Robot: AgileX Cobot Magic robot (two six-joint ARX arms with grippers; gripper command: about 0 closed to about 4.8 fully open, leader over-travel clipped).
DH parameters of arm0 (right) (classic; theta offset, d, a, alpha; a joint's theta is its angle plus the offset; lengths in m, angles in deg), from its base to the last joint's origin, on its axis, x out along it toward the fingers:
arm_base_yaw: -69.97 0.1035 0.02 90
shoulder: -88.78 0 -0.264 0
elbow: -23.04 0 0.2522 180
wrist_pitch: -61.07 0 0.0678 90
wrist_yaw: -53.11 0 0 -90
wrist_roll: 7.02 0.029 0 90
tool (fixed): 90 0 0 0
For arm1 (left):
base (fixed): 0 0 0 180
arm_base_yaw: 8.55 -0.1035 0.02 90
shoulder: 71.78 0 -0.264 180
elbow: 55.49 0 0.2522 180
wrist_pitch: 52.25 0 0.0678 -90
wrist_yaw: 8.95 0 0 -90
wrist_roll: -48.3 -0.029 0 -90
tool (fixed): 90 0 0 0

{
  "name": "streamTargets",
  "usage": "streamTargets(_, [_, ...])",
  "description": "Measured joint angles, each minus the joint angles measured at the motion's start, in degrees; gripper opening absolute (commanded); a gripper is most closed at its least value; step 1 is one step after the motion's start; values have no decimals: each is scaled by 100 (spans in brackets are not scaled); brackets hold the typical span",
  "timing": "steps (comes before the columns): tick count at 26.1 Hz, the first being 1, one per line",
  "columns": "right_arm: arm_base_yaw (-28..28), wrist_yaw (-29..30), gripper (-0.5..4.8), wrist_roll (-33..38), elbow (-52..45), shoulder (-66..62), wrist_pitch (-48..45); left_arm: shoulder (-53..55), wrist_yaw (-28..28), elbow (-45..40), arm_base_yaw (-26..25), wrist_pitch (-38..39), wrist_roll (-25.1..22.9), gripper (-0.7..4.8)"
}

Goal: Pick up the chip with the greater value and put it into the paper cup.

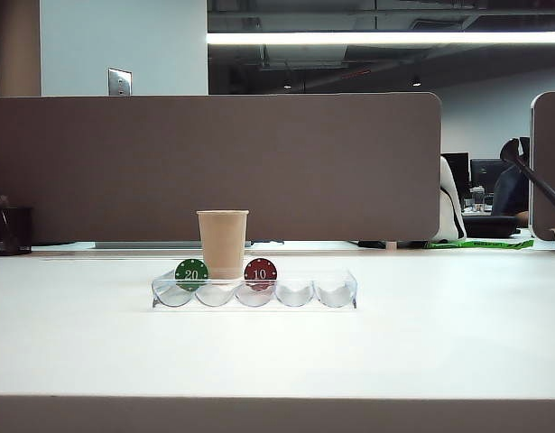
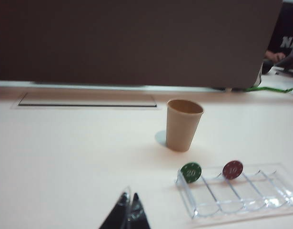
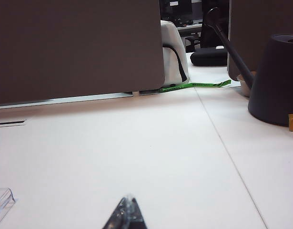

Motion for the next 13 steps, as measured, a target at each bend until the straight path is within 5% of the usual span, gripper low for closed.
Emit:
streamTargets(5, [0,2,-5,0,0,0,0,-7,55,-271,0,-490,-22,-6])
streamTargets(13, [0,363,-4,-2,0,0,22,-2,-28,-391,0,247,-2,-5])
